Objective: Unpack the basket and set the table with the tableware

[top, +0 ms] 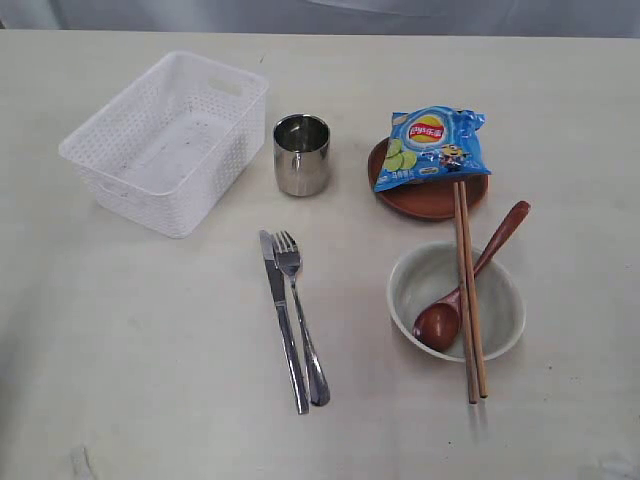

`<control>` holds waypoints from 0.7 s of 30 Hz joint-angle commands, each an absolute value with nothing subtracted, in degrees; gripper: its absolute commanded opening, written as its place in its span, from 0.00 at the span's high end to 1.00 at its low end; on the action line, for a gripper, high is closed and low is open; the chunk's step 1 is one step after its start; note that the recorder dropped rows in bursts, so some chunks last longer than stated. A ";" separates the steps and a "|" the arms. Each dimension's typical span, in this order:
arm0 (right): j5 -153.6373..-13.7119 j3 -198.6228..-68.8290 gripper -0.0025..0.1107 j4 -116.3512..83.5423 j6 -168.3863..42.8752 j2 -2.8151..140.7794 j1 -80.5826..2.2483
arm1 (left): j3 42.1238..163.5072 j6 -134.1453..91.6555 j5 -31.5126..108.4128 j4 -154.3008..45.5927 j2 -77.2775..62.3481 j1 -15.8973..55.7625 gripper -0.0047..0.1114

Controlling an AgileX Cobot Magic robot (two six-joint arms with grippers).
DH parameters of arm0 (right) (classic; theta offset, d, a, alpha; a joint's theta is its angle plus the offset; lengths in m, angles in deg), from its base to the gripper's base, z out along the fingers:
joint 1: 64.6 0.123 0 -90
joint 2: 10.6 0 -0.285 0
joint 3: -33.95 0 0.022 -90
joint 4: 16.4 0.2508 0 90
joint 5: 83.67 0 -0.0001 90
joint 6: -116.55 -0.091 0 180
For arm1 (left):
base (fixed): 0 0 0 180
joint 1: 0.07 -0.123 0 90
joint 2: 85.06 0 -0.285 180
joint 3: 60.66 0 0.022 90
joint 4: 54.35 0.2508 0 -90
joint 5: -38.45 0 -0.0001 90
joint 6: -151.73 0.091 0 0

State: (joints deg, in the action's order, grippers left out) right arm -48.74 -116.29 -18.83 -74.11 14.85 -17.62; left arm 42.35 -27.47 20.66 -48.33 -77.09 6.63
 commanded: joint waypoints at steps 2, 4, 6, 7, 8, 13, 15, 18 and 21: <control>-48.86 -116.09 0.98 -19.26 -74.26 14.54 -17.79 | 42.12 -27.57 20.64 -48.66 -77.28 6.62 0.96; -48.86 -116.09 0.98 -19.26 -74.26 14.54 -17.79 | 42.12 -27.57 20.64 -48.66 -77.28 7.63 0.96; -48.86 -116.09 0.98 -19.26 -74.26 14.54 -17.79 | 42.12 -27.57 20.64 -48.66 -77.28 8.15 0.96; -48.86 -116.09 0.98 -19.26 -74.26 14.54 -17.79 | 42.12 -27.57 20.64 -48.66 -77.28 8.15 0.96; -48.86 -116.09 0.98 -19.26 -74.26 14.54 -17.79 | 42.12 -27.57 20.64 -48.66 -77.28 8.15 0.96; -48.86 -116.09 0.98 -19.26 -74.26 14.54 -17.79 | 42.12 -27.57 20.42 -48.56 -77.28 7.88 0.96; -48.86 -116.09 0.98 -19.26 -74.26 14.54 -17.79 | 42.12 -27.57 20.29 -48.56 -77.28 7.88 0.96; -48.86 -116.09 0.98 -19.26 -74.26 14.54 -17.79 | 42.12 -27.57 20.29 -48.56 -77.28 7.88 0.96; -48.86 -116.09 0.98 -19.26 -74.11 14.54 -17.79 | 42.12 -27.57 20.29 -48.56 -77.28 7.88 0.96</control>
